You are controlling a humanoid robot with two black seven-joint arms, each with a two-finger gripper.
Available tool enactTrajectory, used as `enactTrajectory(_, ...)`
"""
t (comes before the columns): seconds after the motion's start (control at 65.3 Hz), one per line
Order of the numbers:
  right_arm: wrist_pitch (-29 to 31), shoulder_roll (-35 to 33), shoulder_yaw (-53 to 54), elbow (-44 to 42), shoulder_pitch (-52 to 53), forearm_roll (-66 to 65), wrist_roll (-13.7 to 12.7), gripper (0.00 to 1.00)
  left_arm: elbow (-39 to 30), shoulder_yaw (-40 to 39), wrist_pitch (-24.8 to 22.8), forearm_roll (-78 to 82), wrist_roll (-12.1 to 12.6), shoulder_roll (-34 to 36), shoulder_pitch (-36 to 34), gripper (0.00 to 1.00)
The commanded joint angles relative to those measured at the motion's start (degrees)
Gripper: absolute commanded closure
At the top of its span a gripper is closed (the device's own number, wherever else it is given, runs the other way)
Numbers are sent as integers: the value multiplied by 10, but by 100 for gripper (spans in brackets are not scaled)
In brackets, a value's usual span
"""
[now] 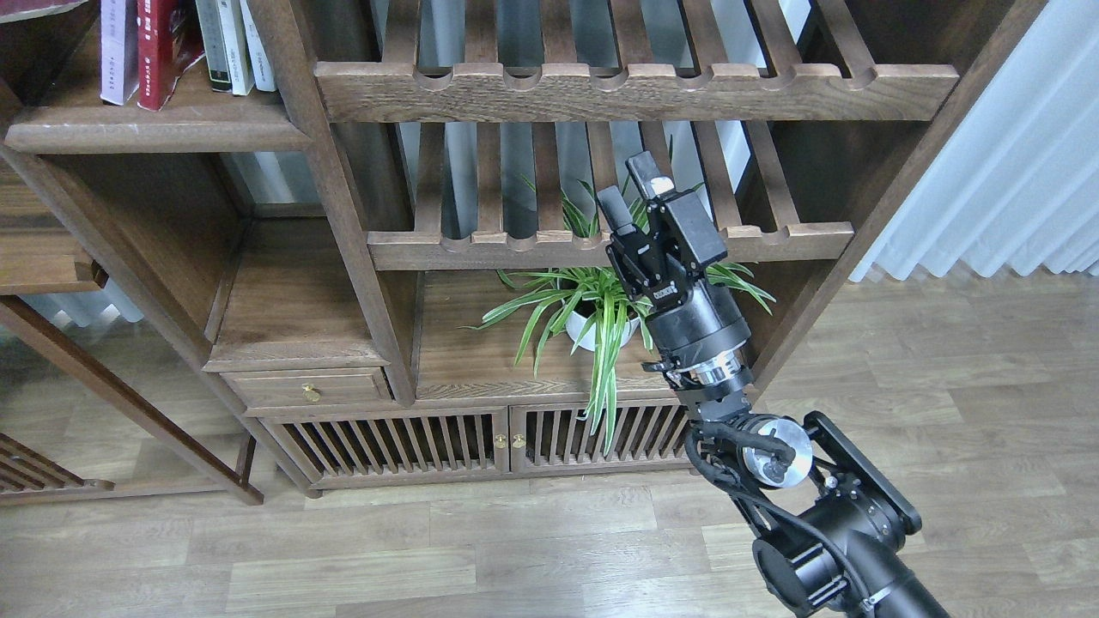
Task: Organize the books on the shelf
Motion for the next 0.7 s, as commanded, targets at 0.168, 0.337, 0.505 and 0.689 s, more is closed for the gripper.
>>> enactTrajectory(0.168, 0, 0, -1, 0, 1, 0, 0, 21, 2, -38, 0, 54, 0, -52, 1, 100)
enactTrajectory(0.337, 0, 0, -1, 0, 1, 0, 0, 21, 3, -43, 0, 86, 0, -53, 0, 100)
enactTrajectory(0.505, 0, 0, -1, 0, 0, 0, 0, 21, 9, -43, 0, 99, 0, -60, -1, 100)
enactTrajectory(0.689, 0, 0, 0, 0, 0, 0, 0, 21, 12, -43, 0, 112, 0, -68, -7, 100)
